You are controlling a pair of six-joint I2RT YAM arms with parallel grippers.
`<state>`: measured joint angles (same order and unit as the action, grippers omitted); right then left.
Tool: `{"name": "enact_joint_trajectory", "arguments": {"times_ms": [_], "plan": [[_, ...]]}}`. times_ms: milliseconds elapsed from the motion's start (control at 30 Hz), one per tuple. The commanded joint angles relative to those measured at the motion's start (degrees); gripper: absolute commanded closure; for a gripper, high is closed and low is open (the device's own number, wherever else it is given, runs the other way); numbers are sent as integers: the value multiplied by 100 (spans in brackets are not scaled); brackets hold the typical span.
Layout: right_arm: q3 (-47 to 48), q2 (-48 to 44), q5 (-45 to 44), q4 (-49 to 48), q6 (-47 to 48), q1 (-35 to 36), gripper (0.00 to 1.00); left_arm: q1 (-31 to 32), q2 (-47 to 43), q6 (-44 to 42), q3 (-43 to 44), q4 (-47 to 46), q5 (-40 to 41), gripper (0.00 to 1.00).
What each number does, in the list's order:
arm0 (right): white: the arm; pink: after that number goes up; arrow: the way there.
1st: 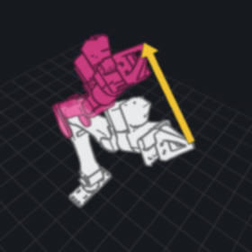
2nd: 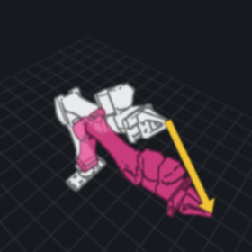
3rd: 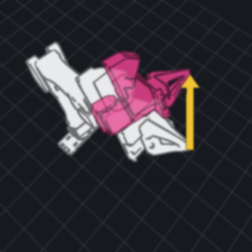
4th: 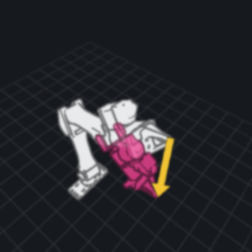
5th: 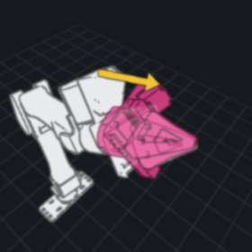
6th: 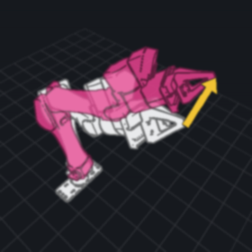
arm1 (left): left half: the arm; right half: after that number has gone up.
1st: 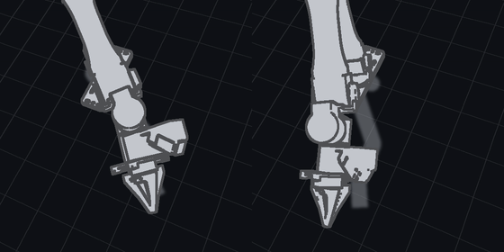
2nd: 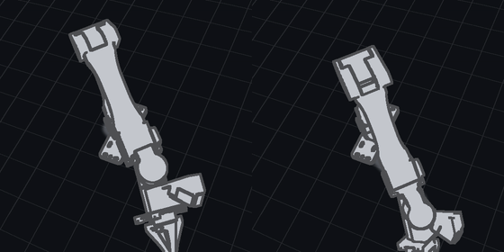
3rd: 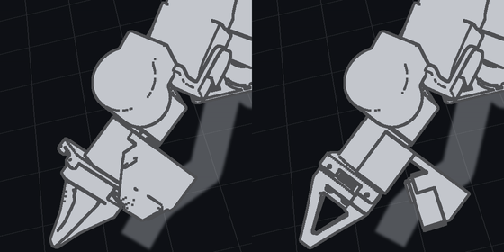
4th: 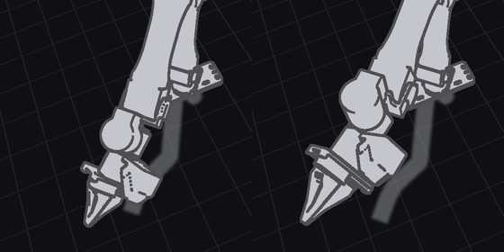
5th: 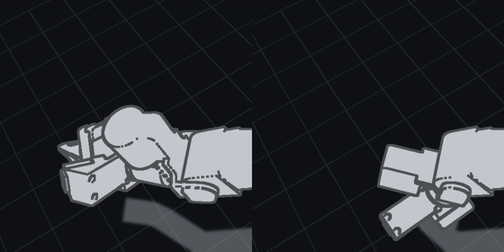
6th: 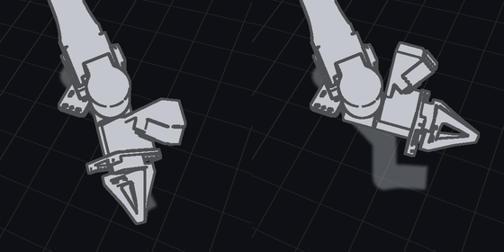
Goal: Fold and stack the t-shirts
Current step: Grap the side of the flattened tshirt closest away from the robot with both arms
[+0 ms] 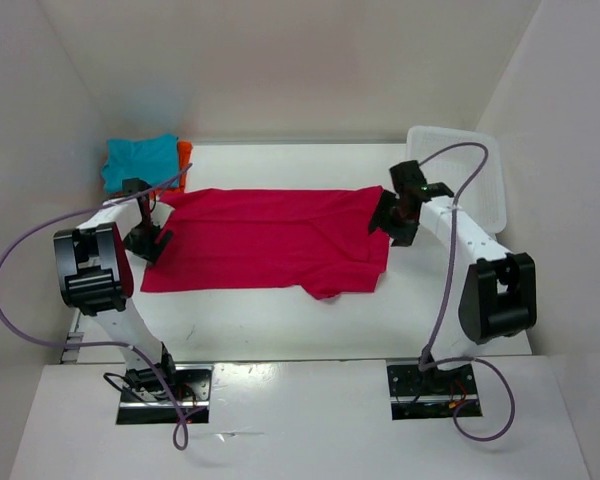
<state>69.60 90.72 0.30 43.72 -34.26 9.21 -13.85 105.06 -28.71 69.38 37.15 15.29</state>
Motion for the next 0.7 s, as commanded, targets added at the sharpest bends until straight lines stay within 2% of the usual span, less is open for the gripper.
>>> {"name": "enact_joint_trajectory", "arguments": {"times_ms": [0,33,67,167,200,267,300,400,533,667], "plan": [[-52,-764,-451,470,-9,1018,31,-4,-354,-117,-336,82,254,14],[-183,-975,-451,418,-132,1360,32,-4,-424,-117,-399,82,307,14],[-254,-977,-286,357,-247,2086,32,-4,-494,-117,-399,82,308,14],[-307,-532,-415,426,-503,2979,32,-4,-643,-56,-461,82,466,14],[-307,-416,-486,479,-555,3434,30,-4,-644,-56,-391,161,466,14],[-246,-109,-557,479,-486,3814,23,-4,-715,-3,-338,231,405,14],[-193,6,-740,479,-485,4103,16,-4,-767,-3,-338,301,405,14],[-70,419,-969,558,-354,4325,14,-4,-767,50,-390,302,282,14],[-70,639,-1215,180,-177,4466,14,-4,-775,102,-522,302,282,14],[53,877,-1664,233,-239,4466,17,-4,-881,50,-575,302,282,14]]}}
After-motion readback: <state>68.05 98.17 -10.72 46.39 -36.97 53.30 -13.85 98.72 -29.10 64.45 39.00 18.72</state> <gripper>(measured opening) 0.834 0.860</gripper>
